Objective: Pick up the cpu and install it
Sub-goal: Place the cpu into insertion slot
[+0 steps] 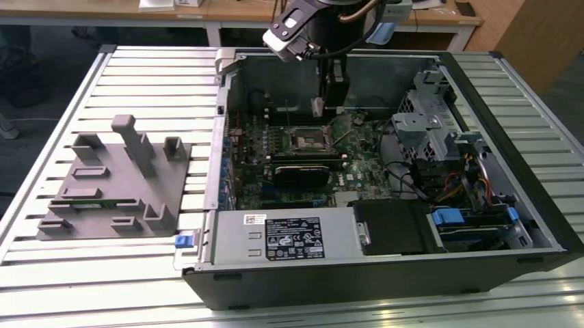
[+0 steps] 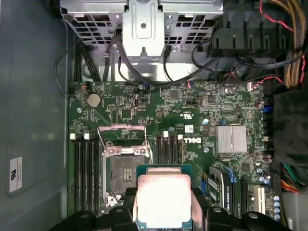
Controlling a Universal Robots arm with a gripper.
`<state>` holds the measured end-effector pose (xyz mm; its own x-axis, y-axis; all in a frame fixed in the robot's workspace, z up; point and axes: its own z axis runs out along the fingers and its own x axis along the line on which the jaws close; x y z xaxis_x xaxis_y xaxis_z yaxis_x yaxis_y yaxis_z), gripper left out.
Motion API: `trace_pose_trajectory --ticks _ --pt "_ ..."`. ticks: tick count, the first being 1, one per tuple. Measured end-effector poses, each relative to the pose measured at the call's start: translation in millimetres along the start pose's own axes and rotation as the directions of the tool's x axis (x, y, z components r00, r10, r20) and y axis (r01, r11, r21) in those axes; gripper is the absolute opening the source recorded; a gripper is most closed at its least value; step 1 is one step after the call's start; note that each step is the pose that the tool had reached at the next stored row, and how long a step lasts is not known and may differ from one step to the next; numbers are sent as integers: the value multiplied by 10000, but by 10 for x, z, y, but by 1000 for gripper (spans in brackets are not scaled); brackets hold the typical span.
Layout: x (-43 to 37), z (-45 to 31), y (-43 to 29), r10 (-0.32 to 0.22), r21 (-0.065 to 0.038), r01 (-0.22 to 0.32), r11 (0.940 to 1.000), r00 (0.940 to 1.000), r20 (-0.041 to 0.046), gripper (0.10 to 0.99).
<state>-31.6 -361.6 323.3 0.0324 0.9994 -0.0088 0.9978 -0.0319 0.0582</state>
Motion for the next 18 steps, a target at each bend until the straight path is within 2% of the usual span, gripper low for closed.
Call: trace_pose_trajectory --ticks 5,18 --pt "0 39 -21 -401 -4 401 9992 9992 -37 533" --pt "0 124 -37 -520 4 520 9986 9986 -46 533"
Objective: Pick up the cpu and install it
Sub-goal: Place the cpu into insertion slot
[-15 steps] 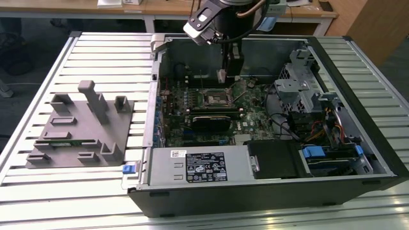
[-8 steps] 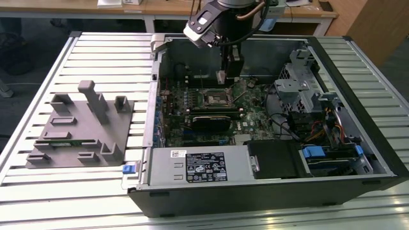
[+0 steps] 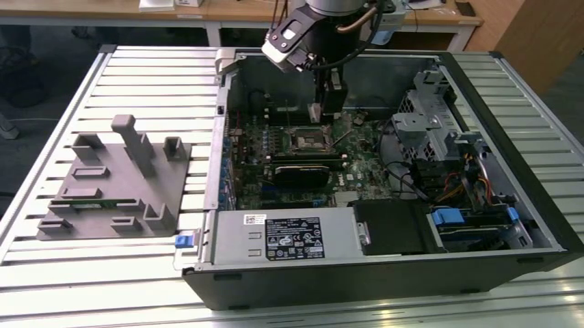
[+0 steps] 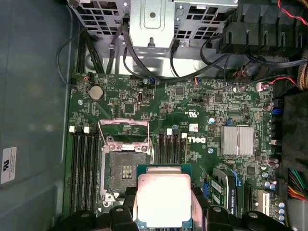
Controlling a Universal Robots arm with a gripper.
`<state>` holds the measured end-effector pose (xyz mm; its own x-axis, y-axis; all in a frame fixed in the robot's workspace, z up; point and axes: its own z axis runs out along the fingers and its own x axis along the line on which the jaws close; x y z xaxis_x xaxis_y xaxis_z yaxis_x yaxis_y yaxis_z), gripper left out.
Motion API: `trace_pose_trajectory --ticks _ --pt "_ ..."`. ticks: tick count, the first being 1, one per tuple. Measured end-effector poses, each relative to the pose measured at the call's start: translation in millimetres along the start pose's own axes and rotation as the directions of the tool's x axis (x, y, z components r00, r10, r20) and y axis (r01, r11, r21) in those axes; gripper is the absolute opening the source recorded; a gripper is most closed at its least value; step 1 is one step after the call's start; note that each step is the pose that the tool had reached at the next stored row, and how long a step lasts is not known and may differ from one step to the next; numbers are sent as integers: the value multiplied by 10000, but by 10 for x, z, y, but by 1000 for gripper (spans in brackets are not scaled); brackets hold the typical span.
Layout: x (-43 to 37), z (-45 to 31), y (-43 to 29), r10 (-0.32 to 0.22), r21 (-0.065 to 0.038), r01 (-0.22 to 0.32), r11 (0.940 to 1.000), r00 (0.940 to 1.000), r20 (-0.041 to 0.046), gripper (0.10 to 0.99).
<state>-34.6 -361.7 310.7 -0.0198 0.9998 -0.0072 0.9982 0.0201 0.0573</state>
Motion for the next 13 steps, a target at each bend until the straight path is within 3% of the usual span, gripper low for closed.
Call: trace_pose_trajectory --ticks 6,13 --pt "6 73 -6 -82 -1 82 10000 10000 -9 533" --pt "74 179 -13 -96 -1 96 10000 10000 -10 533"
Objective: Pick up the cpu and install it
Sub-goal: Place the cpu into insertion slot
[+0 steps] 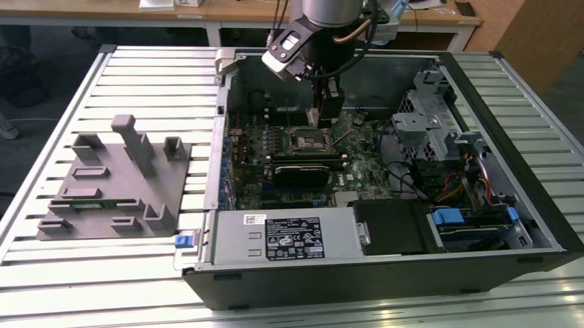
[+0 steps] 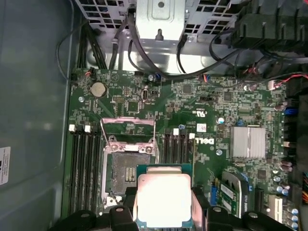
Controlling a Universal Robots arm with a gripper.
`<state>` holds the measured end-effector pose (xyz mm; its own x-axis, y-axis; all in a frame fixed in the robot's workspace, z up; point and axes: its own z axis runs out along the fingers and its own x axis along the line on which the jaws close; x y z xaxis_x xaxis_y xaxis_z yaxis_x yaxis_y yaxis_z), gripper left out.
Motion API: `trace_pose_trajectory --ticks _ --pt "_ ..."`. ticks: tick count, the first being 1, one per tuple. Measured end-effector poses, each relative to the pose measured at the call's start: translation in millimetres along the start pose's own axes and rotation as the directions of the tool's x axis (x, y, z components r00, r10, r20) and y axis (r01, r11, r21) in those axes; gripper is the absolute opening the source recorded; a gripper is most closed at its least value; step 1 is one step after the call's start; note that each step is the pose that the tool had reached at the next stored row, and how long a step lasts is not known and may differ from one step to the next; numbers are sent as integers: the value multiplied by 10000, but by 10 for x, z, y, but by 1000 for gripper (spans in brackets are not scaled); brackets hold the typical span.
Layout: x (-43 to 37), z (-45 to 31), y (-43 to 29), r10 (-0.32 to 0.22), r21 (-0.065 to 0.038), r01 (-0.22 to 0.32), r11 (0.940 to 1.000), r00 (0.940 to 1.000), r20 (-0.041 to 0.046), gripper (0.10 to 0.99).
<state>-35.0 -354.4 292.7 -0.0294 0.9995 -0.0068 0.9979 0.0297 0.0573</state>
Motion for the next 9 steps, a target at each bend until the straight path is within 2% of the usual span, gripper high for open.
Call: trace_pose_trajectory --ticks 9 --pt "93 158 -9 202 3 -202 9998 9998 11 533"
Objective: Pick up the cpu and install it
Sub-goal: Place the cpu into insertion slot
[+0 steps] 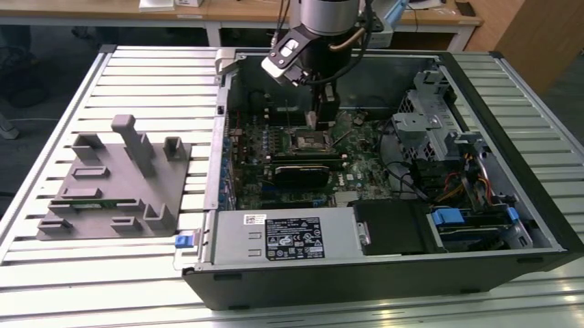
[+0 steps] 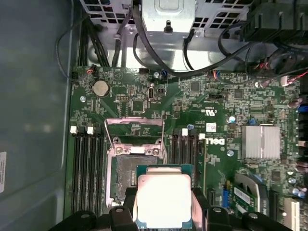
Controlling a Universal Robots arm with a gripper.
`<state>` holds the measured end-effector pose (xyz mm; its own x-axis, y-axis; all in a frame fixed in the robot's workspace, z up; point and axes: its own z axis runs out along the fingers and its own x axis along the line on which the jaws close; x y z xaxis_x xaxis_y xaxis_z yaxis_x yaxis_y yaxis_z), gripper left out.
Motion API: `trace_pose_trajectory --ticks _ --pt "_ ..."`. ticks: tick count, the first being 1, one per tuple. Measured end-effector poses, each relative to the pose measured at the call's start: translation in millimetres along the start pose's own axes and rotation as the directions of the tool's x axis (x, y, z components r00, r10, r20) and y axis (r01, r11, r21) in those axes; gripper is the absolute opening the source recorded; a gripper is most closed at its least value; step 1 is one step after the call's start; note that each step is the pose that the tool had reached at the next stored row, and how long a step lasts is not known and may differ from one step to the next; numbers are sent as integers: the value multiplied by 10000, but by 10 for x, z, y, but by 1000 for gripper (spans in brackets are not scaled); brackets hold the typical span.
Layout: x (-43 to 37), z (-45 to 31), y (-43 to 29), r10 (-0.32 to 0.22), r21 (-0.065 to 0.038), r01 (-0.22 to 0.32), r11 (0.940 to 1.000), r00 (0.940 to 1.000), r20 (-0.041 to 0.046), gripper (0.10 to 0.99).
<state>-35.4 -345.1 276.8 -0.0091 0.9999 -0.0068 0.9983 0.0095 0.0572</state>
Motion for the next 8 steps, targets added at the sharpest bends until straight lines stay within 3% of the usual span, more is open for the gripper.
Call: trace_pose_trajectory --ticks 8 --pt "1 67 -17 593 3 -593 9982 9982 39 533"
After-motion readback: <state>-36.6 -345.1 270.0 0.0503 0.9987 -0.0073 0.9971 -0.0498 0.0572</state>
